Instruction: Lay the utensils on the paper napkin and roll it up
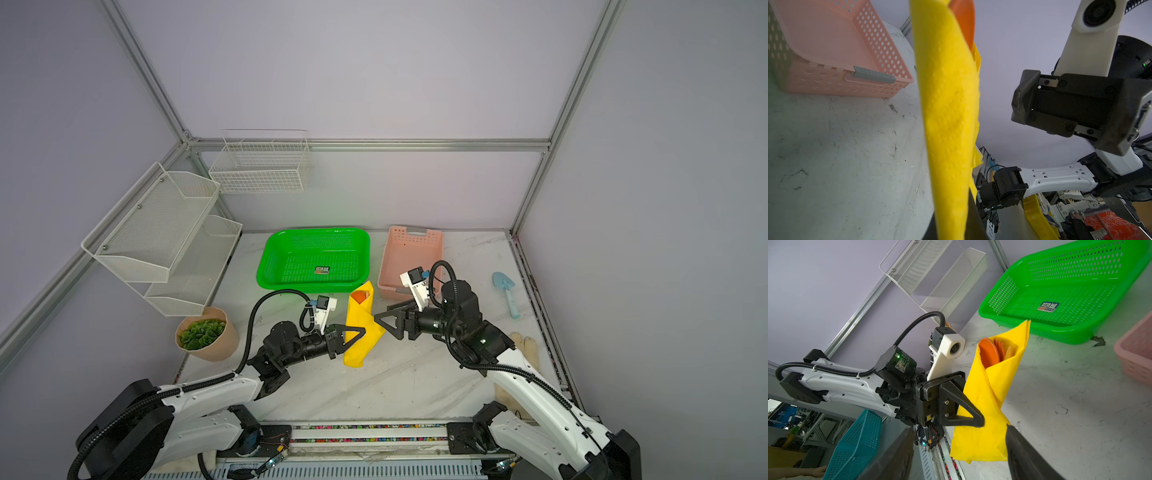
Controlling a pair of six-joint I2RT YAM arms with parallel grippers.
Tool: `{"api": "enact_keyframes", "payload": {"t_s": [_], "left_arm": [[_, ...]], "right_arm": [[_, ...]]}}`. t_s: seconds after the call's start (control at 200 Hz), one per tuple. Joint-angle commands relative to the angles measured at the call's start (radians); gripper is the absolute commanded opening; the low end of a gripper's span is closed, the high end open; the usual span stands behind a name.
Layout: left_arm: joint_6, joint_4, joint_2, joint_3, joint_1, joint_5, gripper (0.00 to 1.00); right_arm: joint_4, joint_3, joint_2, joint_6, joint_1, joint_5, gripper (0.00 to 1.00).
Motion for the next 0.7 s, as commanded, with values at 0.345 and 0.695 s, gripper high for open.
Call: {"api": "enact_keyframes", "payload": {"t_s": [0.345,0.695], "left_arm": [[0.028,-0.020,-0.035,0.039,0.005,-0.059,0.07],[0.033,-0.027,-0.046,0.036,0.006,-0.075,0.06]], "right_arm": [[0.144,-0.044,0.094,0.078,0.113,-0.015,0.75],[0.214,-0.065,0.179,0.106,0.120,0.012,0.76]]}}
